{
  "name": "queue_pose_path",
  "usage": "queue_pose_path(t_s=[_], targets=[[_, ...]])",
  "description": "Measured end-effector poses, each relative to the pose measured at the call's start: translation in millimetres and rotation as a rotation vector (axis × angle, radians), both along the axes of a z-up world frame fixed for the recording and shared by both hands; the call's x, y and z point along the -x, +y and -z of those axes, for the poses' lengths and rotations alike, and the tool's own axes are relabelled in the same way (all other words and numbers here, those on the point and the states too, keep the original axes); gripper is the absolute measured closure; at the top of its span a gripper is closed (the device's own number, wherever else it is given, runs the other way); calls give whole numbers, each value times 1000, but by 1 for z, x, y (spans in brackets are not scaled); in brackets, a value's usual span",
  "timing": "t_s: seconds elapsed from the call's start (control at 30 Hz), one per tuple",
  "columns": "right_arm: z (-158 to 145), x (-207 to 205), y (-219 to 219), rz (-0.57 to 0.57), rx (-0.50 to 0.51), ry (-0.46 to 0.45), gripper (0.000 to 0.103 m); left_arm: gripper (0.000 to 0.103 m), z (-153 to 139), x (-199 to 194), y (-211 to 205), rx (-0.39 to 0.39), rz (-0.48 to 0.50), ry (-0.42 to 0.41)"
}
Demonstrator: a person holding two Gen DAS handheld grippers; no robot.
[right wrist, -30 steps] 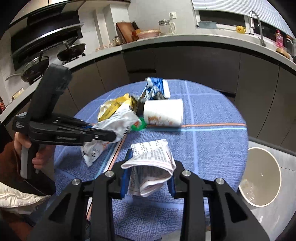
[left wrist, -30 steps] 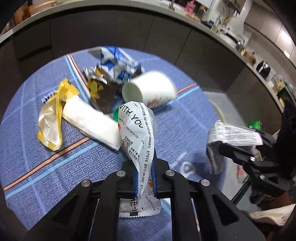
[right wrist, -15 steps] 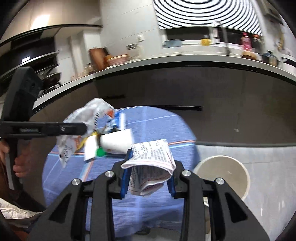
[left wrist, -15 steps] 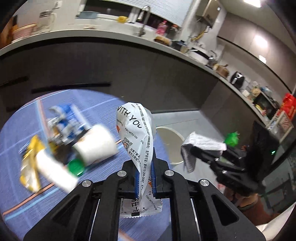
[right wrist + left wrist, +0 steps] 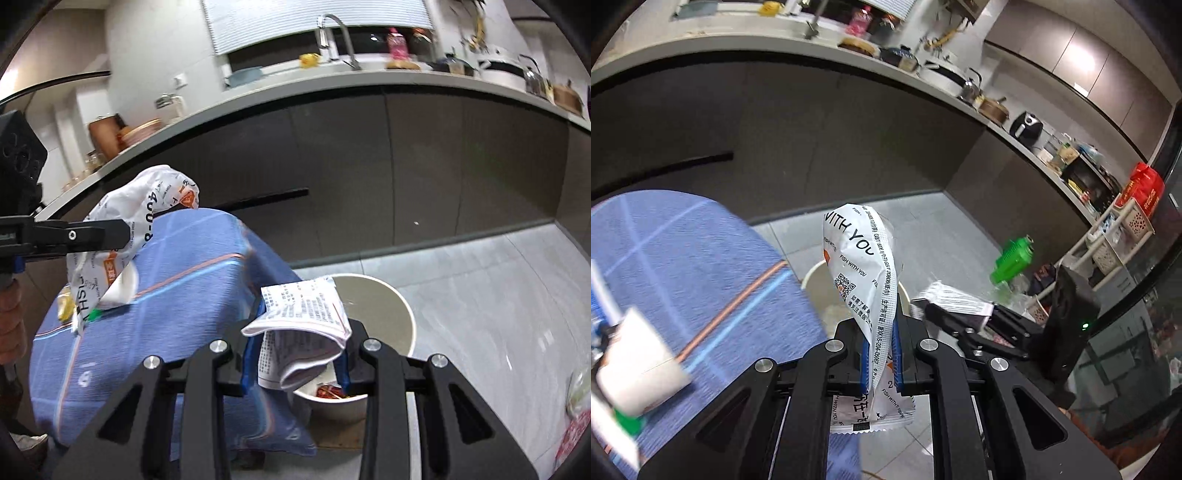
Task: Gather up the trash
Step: 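Carry both items to the bin and open both grippers above it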
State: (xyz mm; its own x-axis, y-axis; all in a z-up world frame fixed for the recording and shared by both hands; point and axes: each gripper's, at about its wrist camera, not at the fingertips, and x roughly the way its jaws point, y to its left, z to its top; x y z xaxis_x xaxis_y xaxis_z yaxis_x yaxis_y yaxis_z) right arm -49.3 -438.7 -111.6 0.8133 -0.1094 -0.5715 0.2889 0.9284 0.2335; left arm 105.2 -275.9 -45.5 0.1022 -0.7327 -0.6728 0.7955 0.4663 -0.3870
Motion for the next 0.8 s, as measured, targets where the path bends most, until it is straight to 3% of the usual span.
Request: queue_pose_path(t_s=[0.47,0.8], targets=[[70,-31,-35,9,-27,80,69,94,60,-27,-89,-75,36,81],[96,-40,-38,-3,-19,141,66,92,95,-29,-127,-170,38,61]])
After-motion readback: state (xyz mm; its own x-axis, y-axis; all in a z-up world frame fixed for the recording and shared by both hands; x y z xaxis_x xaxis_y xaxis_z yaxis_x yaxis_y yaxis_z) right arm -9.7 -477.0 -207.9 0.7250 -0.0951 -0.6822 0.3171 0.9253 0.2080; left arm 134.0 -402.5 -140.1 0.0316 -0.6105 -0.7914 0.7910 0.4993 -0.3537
